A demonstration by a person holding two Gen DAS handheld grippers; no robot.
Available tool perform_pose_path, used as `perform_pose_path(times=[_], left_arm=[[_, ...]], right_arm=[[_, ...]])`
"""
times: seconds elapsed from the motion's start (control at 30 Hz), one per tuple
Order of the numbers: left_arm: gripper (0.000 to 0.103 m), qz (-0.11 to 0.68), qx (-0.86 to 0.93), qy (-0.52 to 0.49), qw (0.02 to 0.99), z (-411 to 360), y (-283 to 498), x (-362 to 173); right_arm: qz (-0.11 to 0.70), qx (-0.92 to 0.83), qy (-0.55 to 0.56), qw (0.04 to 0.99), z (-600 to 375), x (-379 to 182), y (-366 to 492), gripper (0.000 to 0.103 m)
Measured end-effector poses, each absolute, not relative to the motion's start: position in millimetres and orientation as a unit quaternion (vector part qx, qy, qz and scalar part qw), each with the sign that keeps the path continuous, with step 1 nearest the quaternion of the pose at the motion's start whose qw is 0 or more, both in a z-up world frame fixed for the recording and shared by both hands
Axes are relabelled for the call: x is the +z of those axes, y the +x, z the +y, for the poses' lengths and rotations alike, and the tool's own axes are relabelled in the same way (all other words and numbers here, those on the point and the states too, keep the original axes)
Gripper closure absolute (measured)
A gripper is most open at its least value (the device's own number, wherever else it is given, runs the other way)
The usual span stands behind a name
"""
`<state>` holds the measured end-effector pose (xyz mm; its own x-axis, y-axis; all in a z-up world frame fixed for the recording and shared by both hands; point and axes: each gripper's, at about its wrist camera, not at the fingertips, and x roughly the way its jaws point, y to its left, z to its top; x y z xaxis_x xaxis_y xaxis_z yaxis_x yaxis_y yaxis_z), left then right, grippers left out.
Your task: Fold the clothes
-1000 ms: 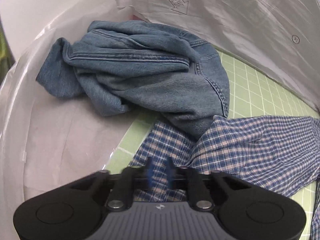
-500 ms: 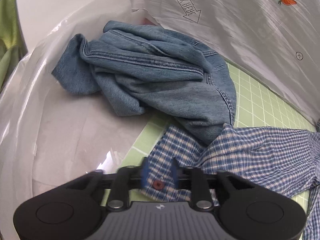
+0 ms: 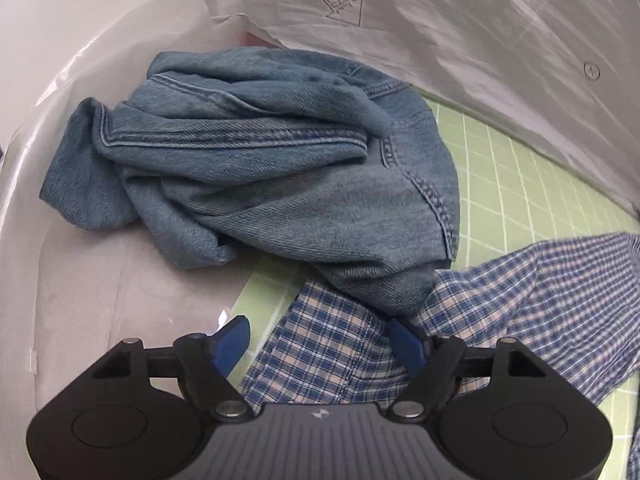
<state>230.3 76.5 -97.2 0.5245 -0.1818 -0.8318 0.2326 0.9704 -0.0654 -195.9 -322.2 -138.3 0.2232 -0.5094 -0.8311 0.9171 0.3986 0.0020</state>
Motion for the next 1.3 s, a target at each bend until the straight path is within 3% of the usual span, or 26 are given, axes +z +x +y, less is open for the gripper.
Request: perform_pose_path(times=[0.2,0.27,0.37,0.47,0.93,1.03,1.17,1.3], left_arm=[[0.027,0.459,-0.113,0.064,0.879,68.3,225.1,-101.1],[0.056,0.449,-0.118,0.063,0.883,69.6,222.6,-99.2],[0.082,0.445,-0.126,0.057,0.885,72.6,221.2,-96.9],[0.090,0.446,-0.114,0.045,0.887,78.2,220.5,-94.6],[0.091,0.452,-0.052,-0.001,0.890,114.5,210.1,-94.4],[0.084,0.457,-0.045,-0.003,0.888,115.8,212.4,-94.7],[0.066,0.464,-0.034,-0.002,0.885,119.8,212.5,-94.4],[0.062,0.466,-0.034,0.001,0.884,123.2,207.7,-95.0]], right_arm=[[0.391,-0.485,0.259,0.738,-321.5,-138.8,-195.7,0.000],[0.389,-0.486,0.258,0.738,-321.5,-138.9,-195.7,0.000],[0.388,-0.488,0.258,0.738,-321.4,-139.1,-194.6,0.000],[0.387,-0.488,0.256,0.740,-321.3,-139.4,-193.9,0.000],[0.385,-0.487,0.256,0.741,-323.2,-139.2,-194.1,0.000],[0.388,-0.484,0.258,0.741,-322.5,-138.8,-191.4,0.000],[0.387,-0.484,0.257,0.741,-319.8,-139.0,-188.4,0.000],[0.385,-0.483,0.255,0.743,-319.5,-139.4,-190.0,0.000]])
